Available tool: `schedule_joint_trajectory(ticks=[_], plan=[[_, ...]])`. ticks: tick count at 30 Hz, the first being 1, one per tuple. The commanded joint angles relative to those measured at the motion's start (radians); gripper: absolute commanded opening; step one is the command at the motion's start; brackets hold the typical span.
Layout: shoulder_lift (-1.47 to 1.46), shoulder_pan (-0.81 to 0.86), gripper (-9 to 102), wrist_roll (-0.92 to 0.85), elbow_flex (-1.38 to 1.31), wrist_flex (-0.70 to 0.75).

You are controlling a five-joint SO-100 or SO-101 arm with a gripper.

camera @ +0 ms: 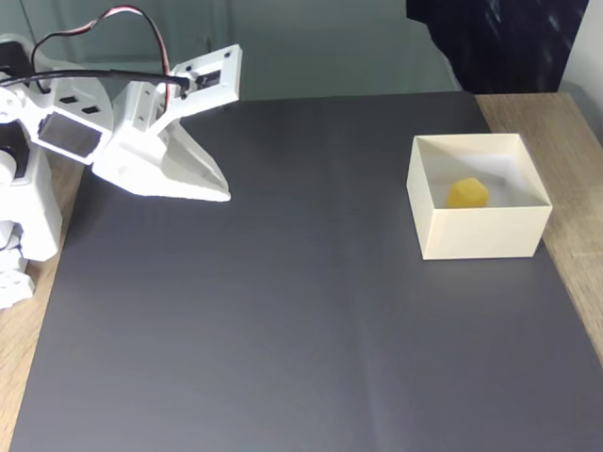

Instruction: Grasp a cube block and put it in the white box.

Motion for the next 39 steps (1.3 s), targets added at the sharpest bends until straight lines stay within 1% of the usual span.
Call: schedule_joint_trajectory(ticks=[1,11,18,23,28,34,39], plan=[[0.054,-0.011,0,0.002,0.011,0.003],[0.190,-0.012,1,0.005,0.066,0.067],[0.190,-0.008,1,0.009,0.078,0.081],[0.190,0.002,0,-0.009,0.095,0.169],[0.192,0.005,0,-0.058,0.114,0.302],[0.193,-0.011,0,-0.101,0.129,0.417],[0.193,-0.018,0,-0.144,0.141,0.437]])
